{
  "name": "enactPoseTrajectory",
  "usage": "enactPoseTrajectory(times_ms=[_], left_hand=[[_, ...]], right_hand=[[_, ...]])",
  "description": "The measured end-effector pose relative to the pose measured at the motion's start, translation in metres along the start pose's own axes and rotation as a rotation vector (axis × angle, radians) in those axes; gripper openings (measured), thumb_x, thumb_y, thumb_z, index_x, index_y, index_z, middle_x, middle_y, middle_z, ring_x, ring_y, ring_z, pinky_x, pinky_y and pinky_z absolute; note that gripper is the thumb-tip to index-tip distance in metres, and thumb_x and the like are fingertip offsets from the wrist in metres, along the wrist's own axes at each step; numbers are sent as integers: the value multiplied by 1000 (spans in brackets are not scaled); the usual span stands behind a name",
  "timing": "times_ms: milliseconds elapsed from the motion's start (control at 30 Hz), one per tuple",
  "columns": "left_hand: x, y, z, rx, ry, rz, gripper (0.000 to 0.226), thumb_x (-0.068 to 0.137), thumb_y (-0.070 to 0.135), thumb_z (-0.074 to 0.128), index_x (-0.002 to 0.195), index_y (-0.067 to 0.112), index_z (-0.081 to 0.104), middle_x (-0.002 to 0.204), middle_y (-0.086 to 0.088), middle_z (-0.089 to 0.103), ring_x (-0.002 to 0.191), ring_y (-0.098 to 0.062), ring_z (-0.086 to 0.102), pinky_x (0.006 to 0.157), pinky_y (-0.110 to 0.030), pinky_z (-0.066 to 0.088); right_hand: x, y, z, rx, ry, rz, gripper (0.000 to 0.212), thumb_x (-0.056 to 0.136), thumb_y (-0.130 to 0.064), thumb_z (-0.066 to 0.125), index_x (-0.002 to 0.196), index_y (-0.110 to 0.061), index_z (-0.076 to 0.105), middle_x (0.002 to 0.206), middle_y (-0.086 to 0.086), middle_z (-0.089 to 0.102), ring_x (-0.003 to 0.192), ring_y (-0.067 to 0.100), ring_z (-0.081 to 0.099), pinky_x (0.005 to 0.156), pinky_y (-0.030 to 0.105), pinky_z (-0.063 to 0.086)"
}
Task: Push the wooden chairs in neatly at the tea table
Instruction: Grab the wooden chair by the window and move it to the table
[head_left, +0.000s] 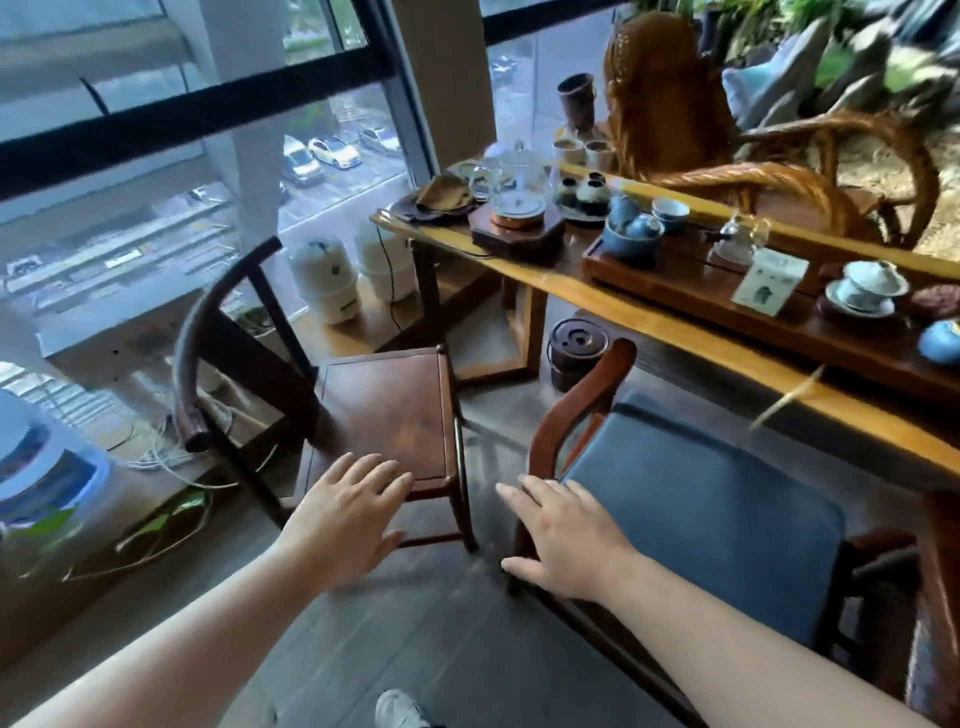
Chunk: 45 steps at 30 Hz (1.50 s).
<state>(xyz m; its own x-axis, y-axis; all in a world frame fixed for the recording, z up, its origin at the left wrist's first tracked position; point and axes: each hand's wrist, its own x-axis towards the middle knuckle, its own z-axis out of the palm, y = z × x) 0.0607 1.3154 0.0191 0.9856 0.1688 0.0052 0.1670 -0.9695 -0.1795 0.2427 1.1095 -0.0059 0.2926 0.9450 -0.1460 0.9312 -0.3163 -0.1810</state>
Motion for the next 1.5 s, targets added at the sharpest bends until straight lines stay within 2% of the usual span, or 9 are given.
enactPoseTrajectory(times_ms=[233, 467, 600, 767, 967, 1100, 1300, 1500], left_hand=[[-18, -116, 8, 23, 6, -77, 65, 61, 49, 78, 114, 14, 64, 110, -6, 67, 105, -28, 61, 91, -47, 49], [-38, -200, 18, 28, -53, -174, 62, 68, 49, 71, 117, 13, 59, 115, -10, 64, 110, -33, 56, 96, -49, 45], [-42, -221, 24, 13, -33, -290, 63, 61, 47, 79, 113, 13, 64, 112, -12, 67, 106, -34, 60, 92, -51, 48], [-36, -240, 28, 2, -31, -378, 65, 56, 45, 82, 109, 12, 66, 109, -14, 68, 103, -34, 62, 89, -51, 50], [-33, -272, 38, -9, -75, -510, 66, 57, 45, 82, 112, 12, 64, 113, -15, 67, 107, -35, 61, 92, -53, 48], [-41, -285, 49, -27, -106, -603, 66, 58, 45, 82, 112, 12, 63, 116, -16, 66, 110, -35, 60, 94, -53, 47], [-66, -287, 68, -58, -164, -719, 64, 64, 42, 80, 116, 8, 63, 121, -19, 63, 116, -38, 55, 98, -57, 43], [-95, -286, 99, -79, -333, -765, 66, 70, 48, 73, 122, 9, 61, 126, -17, 61, 119, -35, 54, 97, -53, 44]], right_hand=[[99, -75, -11, 3, -7, -32, 81, 87, -59, 53, 151, -26, 15, 156, 10, 26, 141, 25, 24, 116, 44, 14], [167, -134, -8, 4, -14, -109, 81, 85, -57, 58, 149, -25, 21, 153, 10, 31, 137, 27, 32, 115, 46, 18], [205, -147, 0, -12, -20, -207, 80, 82, -57, 63, 146, -22, 29, 148, 12, 40, 133, 29, 40, 112, 50, 27], [267, -168, -6, -17, -42, -337, 80, 83, -57, 61, 147, -23, 27, 150, 13, 38, 134, 29, 39, 112, 48, 25], [339, -187, -15, -45, -120, -501, 80, 83, -58, 58, 148, -26, 22, 152, 9, 33, 136, 27, 33, 114, 45, 21], [375, -194, -16, -37, -113, -598, 81, 81, -57, 61, 146, -24, 27, 148, 11, 39, 132, 28, 38, 111, 46, 26], [400, -199, -7, 56, -93, -620, 81, 78, -55, 65, 144, -21, 34, 142, 8, 46, 122, 28, 49, 102, 42, 39], [417, -211, 10, 125, -175, -557, 83, 81, -58, 62, 147, -19, 28, 144, 7, 43, 124, 29, 48, 100, 40, 43]])
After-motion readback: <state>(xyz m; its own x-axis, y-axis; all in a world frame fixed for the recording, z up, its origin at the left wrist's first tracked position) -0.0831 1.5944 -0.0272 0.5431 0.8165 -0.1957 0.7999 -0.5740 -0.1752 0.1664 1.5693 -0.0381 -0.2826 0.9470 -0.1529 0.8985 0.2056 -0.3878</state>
